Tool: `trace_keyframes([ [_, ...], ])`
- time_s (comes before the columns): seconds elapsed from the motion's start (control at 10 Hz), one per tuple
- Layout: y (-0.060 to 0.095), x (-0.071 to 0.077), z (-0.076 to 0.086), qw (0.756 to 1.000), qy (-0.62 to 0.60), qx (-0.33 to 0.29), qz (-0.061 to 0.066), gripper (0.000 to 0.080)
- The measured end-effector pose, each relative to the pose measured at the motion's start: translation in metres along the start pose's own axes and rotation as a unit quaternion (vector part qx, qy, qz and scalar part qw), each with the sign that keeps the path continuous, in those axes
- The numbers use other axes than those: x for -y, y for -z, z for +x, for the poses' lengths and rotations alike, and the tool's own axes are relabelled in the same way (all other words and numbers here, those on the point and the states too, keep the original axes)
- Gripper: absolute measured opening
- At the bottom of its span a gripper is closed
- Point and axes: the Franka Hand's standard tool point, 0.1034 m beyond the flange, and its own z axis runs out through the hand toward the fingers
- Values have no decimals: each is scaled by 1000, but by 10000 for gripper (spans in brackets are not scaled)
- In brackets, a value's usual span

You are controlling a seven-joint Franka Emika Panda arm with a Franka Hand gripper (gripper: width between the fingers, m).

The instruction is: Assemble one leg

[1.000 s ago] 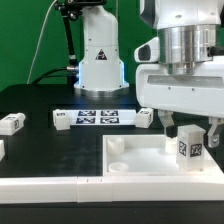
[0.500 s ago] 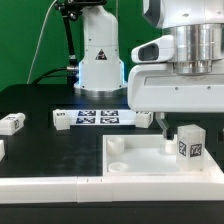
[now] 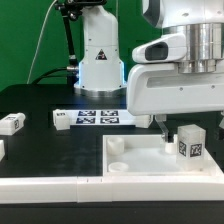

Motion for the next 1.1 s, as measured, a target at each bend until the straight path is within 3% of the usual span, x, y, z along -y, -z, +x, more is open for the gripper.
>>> trace_keyframes([
  [0.2,0,-1,0,1000,10,0,-1,612],
  [0.3,0,-1,0,1000,10,0,-1,420],
  [0.4,0,-1,0,1000,-6,0,0,420],
  [0.5,0,-1,0,1000,-7,0,-1,291],
  [0.8,0,-4,0,988,-152,0,-2,291],
  [1.1,0,-16,-2,961,-278,-3,-17,291],
])
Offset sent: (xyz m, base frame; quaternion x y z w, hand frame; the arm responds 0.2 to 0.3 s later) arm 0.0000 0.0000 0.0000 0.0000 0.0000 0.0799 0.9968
